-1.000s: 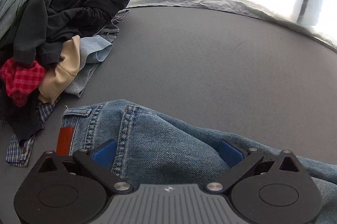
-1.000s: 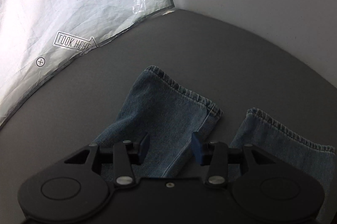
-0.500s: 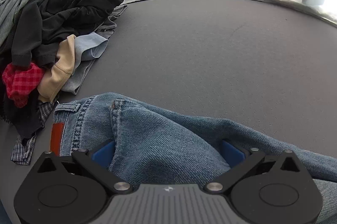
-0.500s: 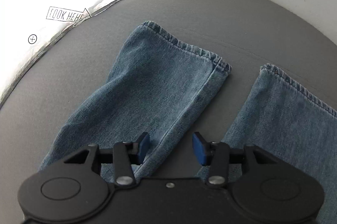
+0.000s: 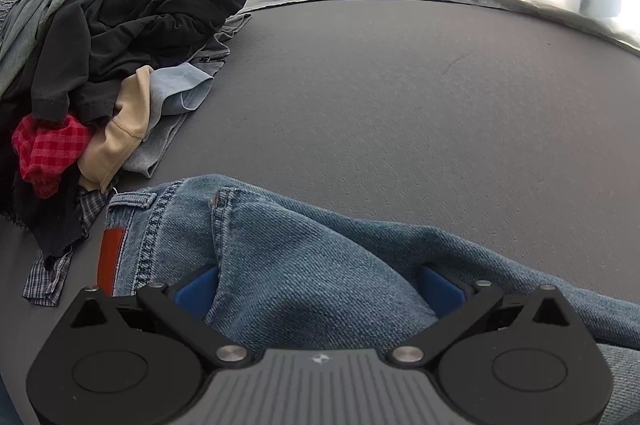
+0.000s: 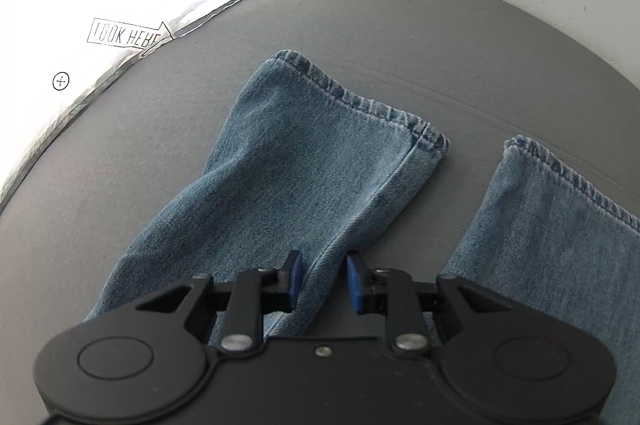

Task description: Fold clothes

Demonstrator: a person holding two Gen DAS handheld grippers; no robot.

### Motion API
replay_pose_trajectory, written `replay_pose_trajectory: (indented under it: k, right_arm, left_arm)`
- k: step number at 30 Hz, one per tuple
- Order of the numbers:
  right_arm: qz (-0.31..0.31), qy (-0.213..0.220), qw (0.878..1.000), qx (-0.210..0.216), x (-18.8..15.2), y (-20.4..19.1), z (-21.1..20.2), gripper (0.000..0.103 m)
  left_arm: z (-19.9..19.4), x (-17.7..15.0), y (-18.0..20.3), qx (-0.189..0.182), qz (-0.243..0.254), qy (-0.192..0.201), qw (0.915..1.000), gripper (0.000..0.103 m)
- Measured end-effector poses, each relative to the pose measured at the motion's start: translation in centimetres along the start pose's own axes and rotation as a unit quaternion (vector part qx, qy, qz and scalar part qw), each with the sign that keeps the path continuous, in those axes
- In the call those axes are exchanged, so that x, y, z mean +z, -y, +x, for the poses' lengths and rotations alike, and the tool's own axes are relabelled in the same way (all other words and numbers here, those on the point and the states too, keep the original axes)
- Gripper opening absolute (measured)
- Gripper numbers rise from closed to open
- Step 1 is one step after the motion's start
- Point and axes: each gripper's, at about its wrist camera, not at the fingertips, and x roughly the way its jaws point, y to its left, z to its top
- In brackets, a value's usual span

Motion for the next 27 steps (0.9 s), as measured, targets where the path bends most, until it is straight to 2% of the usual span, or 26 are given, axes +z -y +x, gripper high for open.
replay_pose_trajectory:
  k: [1,3,6,10,18,23,27]
  right_arm:
    - [0.004,0.002,1.000,0.002,0.0,0.3,0.0,0.018]
    - [0.015,0.007,1.000,0.010,-0.1,1.0,-0.3,0.008]
    - [0.026,0.014,0.999,0.027,-0.3,1.8,-0.9,0.004]
    - [0.023,0.038,0.998,0.052,0.2,1.9,-2.4,0.003]
    - [0.074,0.103,0.986,0.107,1.7,3.3,-8.4,0.003]
    - [0.075,0.153,0.979,0.111,2.2,4.0,-14.3,0.003]
    - [0.083,0.176,0.976,0.099,3.5,4.6,-17.1,0.003]
  left_arm:
    - [0.0,0.0,0.1,0.001,0.001,0.000,1.0000,0.103]
    - [0.0,0.0,0.0,0.001,0.001,0.001,1.0000,0.103]
    - [0.0,-0.1,0.0,-0.002,-0.001,0.002,1.0000,0.103]
    - [0.1,0.2,-0.1,-0.003,-0.004,-0.007,1.0000,0.103]
    - [-0.3,0.6,-0.8,-0.024,0.004,-0.019,0.9995,0.103]
    - [-1.5,0.5,-1.9,-0.061,0.001,-0.009,0.9981,0.103]
    - [-2.4,0.6,-2.4,-0.082,0.000,0.000,0.9966,0.103]
